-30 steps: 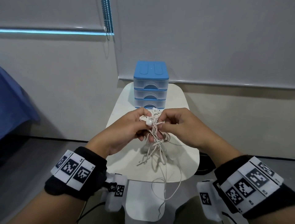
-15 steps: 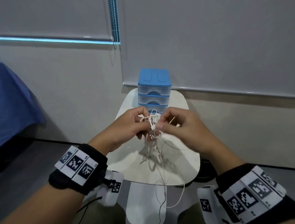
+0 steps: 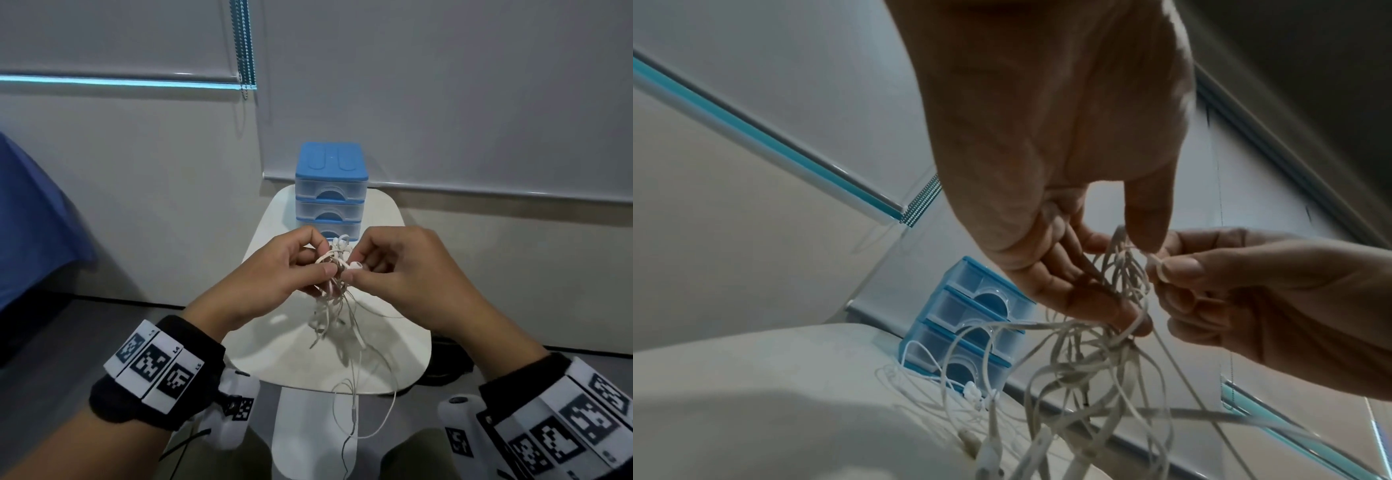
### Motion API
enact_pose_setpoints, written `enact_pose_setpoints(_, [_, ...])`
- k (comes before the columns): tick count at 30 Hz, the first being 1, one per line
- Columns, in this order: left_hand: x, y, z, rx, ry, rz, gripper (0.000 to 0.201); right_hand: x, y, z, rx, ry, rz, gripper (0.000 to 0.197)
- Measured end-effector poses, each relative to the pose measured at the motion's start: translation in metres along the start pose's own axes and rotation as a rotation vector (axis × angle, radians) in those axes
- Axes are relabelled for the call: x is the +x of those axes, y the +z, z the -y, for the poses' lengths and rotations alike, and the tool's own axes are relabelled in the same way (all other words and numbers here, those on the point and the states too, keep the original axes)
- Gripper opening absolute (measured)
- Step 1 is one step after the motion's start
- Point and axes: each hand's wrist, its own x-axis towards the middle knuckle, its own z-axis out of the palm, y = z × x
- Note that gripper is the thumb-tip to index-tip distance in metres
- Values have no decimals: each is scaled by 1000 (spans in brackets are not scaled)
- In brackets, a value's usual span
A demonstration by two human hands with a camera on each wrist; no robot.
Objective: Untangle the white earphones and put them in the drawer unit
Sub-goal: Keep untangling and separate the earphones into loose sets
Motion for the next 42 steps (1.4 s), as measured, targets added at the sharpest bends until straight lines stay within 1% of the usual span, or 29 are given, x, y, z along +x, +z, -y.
enact_pose_setpoints(4, [-2,3,4,-51,11,-2,22,-4,-3,4,-87,-31,19,17])
enact_pose_setpoints(9, [0,7,8,21,27,-60,13,-4,1,4,-159,-21,-26,20])
enact_pose_setpoints(13, [2,11,10,56,41,-96,8,-5,11,7,-181,-12,-61,25])
enact_pose_setpoints(16, [2,12,11,31,26,-119,5,-4,16,10,-163,-11,-11,29])
enact_pose_setpoints(18, [3,11,12,-11,4,-118,8,-3,17,11,-137,-31,16,28])
enact_pose_setpoints(20, [4,10,12,-28,-4,-114,7,-1,16,12,-115,-40,10,28])
enact_pose_setpoints(23, [8,7,8,-63,3,-88,4,3,13,11,-162,-27,-16,32])
enact_pose_setpoints(25, [9,6,6,-117,-12,-53,13,8,11,7,-204,-18,-28,35])
enact_pose_setpoints(27, [9,6,6,-148,-29,-23,19,11,9,5,-218,1,13,30])
enact_pose_setpoints(29, [11,5,9,-164,-43,-42,14,11,6,7,-147,16,142,17])
enact_pose_setpoints(30, [11,4,11,-179,-54,-60,9,10,4,7,-70,27,183,12])
enact_pose_setpoints(31, [12,2,14,-200,-65,-76,6,10,0,4,23,48,175,9])
enact_pose_setpoints(33, [15,-2,19,-259,-88,-95,7,12,-8,-6,169,94,65,9])
enact_pose_setpoints(34, [16,-4,21,-289,-102,-99,9,12,-11,-11,195,109,19,9])
enact_pose_setpoints(35, [16,-5,22,-310,-113,-99,10,12,-13,-15,194,115,9,8])
enact_pose_setpoints(37, [16,-5,23,-331,-124,-91,12,12,-12,-21,132,110,85,7])
enact_pose_setpoints(39, [17,-4,22,-336,-126,-80,13,13,-7,-23,64,101,152,14])
enact_pose_setpoints(40, [17,-3,21,-338,-127,-76,14,14,-3,-24,47,95,153,15])
enact_pose_setpoints(42, [18,-2,20,-346,-134,-72,16,18,3,-22,33,87,141,9])
